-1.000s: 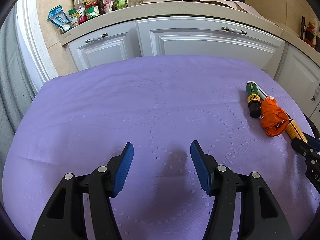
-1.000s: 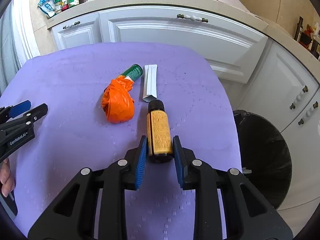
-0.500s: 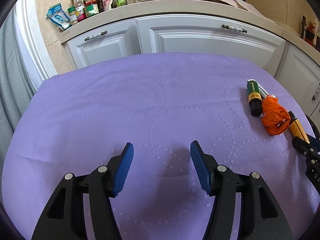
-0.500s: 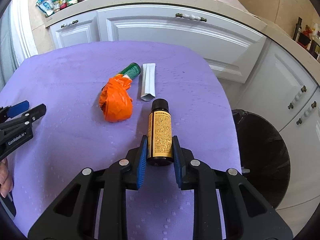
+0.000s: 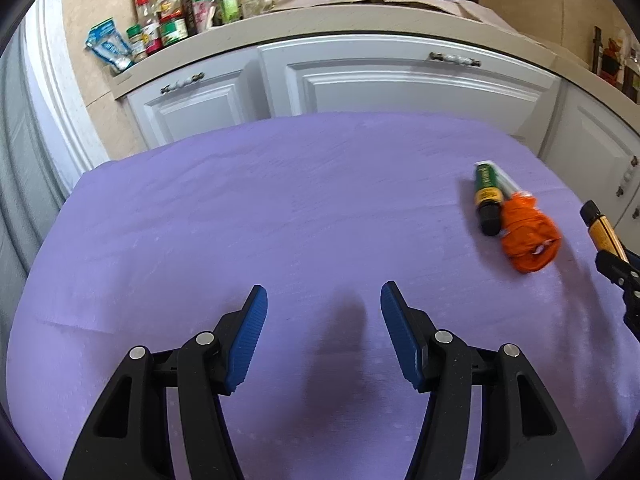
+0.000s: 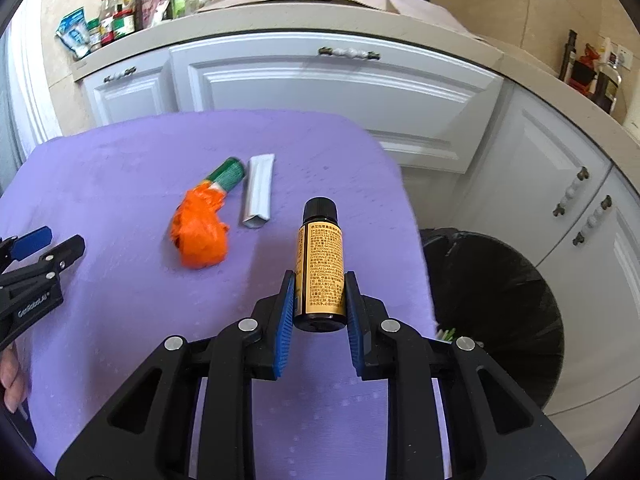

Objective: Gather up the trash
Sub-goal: 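Grasp the orange plastic bag with the left gripper while the right gripper holds the bottle, then carry the brown bottle and orange bag over the black bin with both grippers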

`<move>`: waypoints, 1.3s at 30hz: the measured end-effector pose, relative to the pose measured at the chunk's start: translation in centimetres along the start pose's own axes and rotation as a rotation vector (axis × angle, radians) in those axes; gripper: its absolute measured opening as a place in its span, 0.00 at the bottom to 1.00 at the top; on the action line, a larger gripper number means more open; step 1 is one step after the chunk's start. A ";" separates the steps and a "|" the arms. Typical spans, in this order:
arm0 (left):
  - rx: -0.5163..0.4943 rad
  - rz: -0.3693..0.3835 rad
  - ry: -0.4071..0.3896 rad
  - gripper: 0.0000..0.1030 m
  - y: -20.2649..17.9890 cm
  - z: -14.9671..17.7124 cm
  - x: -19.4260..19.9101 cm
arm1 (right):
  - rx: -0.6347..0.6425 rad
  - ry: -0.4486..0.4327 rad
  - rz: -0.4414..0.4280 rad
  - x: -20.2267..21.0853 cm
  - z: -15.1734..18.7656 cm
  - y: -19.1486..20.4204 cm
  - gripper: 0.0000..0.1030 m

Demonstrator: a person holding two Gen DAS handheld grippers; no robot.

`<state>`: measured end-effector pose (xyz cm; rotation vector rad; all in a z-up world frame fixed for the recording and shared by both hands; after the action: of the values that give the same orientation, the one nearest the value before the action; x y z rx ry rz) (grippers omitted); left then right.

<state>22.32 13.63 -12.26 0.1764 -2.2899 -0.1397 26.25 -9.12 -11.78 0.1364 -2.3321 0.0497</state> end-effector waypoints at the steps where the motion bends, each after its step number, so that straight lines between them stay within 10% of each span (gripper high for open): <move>1: -0.008 0.009 -0.007 0.56 -0.5 -0.3 0.3 | -0.007 -0.006 0.005 0.1 -0.1 -0.3 0.22; 21: -0.124 0.113 -0.060 0.72 -12.1 -5.1 0.3 | -0.165 -0.061 0.052 0.9 0.2 -8.5 0.22; 29: -0.141 0.120 -0.025 0.41 -12.9 -4.3 -0.8 | -0.181 -0.066 0.043 1.0 0.5 -9.0 0.22; 39: -0.155 0.122 -0.039 0.37 -13.1 -3.9 -0.7 | -0.183 -0.070 0.058 1.1 0.6 -8.9 0.22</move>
<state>26.80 0.69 -12.25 -0.0463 -2.3098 -0.2589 26.05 -18.13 -11.49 -0.0217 -2.3966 -0.1420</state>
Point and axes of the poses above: each gripper's, at about its wrist camera, not at the fingertips, and x roughly against the way its jaws point, y to its left, z to its underside, the point moved 8 cm from there along -x, roughly the way its jaws point, and after that the axes turned 6 degrees about -x, right-handed, at the moved point
